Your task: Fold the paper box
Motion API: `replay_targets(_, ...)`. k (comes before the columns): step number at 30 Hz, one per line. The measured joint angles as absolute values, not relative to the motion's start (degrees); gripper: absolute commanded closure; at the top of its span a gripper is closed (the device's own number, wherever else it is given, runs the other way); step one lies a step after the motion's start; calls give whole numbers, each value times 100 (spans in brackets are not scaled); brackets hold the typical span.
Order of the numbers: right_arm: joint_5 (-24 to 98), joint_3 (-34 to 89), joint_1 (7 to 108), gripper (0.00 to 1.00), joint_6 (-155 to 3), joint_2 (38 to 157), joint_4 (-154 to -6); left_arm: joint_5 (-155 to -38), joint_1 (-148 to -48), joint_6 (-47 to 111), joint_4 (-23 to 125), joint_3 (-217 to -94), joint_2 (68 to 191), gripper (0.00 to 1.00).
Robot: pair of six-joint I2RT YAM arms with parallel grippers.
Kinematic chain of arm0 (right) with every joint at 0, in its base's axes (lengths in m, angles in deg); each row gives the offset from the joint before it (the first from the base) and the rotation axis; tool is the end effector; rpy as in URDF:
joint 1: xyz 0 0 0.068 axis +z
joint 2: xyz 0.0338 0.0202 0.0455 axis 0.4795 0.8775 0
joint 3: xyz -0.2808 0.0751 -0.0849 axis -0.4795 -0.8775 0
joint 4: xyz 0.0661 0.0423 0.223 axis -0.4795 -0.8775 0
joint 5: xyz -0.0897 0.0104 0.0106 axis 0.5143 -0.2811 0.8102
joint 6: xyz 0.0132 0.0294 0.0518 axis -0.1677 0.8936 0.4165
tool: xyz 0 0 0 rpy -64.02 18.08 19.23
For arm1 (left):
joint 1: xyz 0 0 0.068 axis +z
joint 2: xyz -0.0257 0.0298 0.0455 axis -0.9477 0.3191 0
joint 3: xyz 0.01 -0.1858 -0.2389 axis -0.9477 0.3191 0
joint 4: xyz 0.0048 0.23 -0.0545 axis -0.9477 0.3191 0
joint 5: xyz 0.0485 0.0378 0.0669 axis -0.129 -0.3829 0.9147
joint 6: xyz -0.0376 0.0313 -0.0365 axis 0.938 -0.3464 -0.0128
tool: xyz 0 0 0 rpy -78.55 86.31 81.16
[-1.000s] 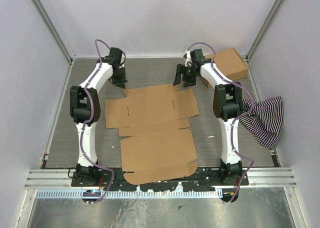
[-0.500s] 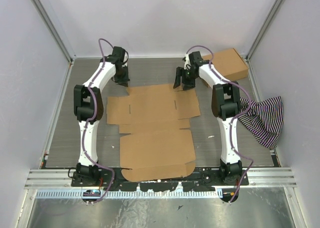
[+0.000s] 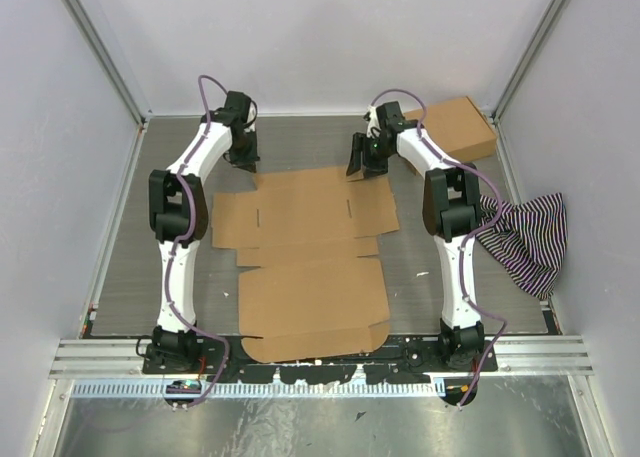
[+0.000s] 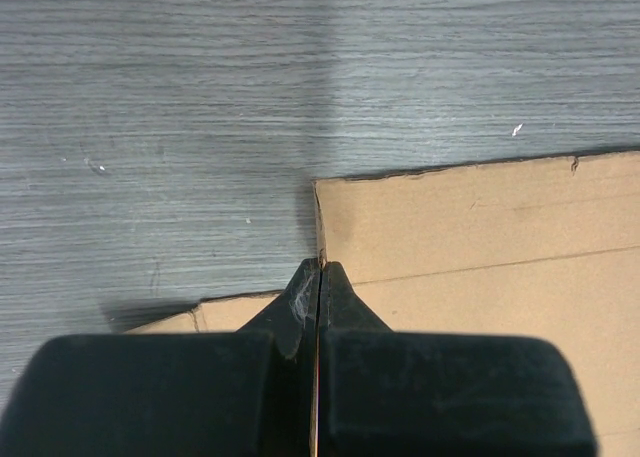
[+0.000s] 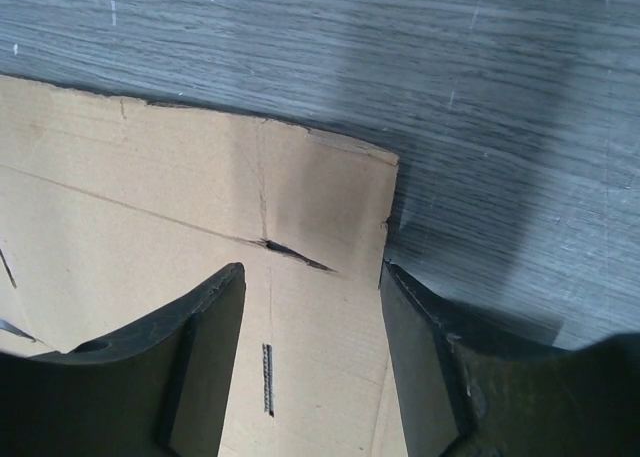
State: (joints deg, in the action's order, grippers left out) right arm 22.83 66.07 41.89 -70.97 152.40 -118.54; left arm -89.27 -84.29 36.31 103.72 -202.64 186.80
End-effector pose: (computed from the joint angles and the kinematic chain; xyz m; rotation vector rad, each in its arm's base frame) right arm 0.4952 0.1341 0.1947 -0.1623 2.6515 0.6521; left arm 0.4856 -0.1120 0.2302 -0.0698 2.7011 -0.1807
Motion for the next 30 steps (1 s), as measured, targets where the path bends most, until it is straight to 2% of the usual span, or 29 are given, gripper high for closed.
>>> replay_targets(23, 2124, 6603, 4644, 37, -7080, 14921, -11790, -9248, -8751, 3664, 10422, -20948, 19113, 100)
replay_targets(25, 2128, 6633, 4650, 37, -7071, 14997, -11793, -9273, -8799, 3696, 10453, -21099, 19220, 92)
replay_targets(30, 2178, 6690, 4659, 36, -7049, 15325, -11803, -9399, -8882, 3845, 10468, -21291, 19415, 66)
